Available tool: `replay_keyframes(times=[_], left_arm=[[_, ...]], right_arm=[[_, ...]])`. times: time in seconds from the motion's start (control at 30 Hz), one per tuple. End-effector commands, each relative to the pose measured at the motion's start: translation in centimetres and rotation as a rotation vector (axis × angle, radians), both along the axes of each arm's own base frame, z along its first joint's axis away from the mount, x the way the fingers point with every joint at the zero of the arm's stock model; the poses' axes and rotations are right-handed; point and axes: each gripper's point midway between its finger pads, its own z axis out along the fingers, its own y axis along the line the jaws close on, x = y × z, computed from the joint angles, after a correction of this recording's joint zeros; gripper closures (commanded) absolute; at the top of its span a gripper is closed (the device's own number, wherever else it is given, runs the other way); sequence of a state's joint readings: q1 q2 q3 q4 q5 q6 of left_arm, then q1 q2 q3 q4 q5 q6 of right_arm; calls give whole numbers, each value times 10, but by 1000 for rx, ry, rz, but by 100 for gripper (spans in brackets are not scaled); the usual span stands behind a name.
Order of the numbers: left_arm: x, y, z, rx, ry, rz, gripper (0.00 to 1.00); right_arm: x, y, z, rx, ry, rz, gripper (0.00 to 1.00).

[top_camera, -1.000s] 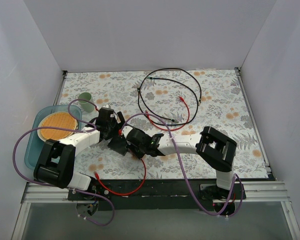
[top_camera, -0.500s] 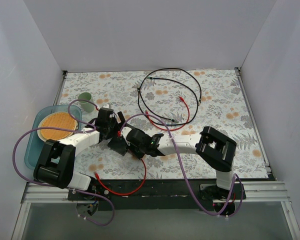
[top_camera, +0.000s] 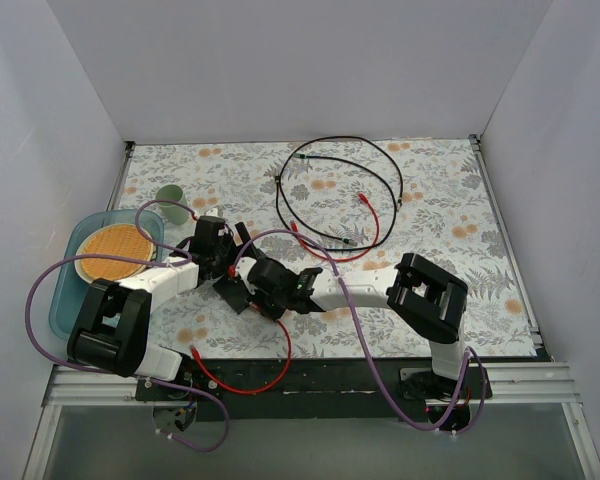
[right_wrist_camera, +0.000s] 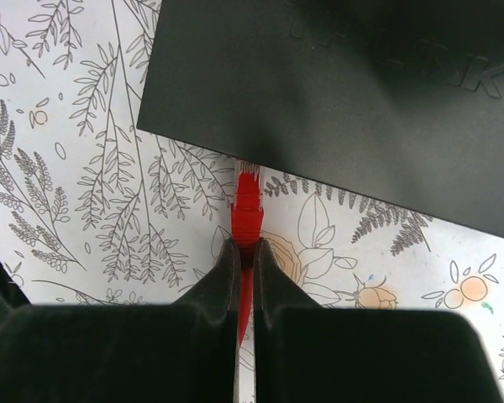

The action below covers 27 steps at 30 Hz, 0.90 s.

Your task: Insert the plug into the switch port

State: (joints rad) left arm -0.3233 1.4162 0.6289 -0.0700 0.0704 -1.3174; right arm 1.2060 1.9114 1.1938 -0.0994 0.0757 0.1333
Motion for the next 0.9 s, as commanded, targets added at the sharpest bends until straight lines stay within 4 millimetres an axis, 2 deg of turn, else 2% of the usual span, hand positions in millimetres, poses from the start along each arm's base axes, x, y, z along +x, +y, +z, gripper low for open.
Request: replay_keyframes(times=[0.0, 0.23, 0.43, 0.87], left_arm=[[-34, -10, -16, -50, 130, -40, 9], [-36, -9, -15, -53, 130, -36, 10], [-39, -8, -14, -56, 128, -36, 11], [-40, -9, -11, -63, 121, -41, 12]], right_arm=[[16, 30, 25, 108, -49, -42, 99], [25, 24, 25, 91, -56, -140, 99], [29, 25, 21, 77, -51, -183, 99], [50, 32, 28, 59, -62, -273, 99]])
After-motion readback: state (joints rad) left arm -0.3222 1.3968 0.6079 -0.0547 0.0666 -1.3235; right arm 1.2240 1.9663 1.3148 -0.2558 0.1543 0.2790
